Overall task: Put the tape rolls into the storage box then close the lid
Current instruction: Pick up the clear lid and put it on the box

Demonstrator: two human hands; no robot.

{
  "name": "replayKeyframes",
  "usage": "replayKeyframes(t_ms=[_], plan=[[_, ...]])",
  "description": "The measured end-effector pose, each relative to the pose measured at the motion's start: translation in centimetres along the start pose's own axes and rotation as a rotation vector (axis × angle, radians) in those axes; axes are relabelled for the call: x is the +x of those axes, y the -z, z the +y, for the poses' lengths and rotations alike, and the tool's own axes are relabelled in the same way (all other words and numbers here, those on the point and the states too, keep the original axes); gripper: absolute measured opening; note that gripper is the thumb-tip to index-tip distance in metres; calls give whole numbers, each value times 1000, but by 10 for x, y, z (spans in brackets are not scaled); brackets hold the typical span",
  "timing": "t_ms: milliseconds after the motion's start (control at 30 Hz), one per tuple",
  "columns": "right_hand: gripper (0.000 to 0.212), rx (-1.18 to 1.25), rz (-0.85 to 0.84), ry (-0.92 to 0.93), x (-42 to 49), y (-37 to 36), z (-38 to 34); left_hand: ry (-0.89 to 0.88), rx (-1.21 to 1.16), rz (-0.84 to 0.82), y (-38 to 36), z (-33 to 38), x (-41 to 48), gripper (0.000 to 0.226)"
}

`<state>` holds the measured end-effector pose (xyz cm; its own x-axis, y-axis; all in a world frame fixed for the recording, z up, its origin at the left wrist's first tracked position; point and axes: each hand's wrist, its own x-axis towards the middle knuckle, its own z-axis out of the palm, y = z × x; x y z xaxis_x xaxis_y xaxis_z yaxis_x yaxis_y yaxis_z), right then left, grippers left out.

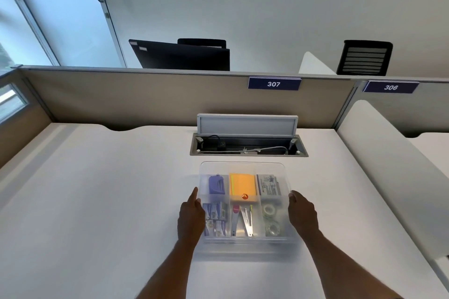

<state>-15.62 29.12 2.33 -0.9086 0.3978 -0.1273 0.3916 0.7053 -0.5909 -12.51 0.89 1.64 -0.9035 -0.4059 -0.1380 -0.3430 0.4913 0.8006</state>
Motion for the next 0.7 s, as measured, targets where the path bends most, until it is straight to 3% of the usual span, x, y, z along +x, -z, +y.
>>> replayKeyframes(t_ms=[400,533,633,700], plan=[[29,154,59,2,4,-5,1,48,-105,54,-8,-5,5,39],[35,142,-20,-30,17,7,-3,93,-132,81,2,1,14,31],[35,120,-71,-9,25,15,-9,128,-19,55,10,6,30,51],[27,113,-117,-10,29,16,-9,147,2,27,6,12,37,40]])
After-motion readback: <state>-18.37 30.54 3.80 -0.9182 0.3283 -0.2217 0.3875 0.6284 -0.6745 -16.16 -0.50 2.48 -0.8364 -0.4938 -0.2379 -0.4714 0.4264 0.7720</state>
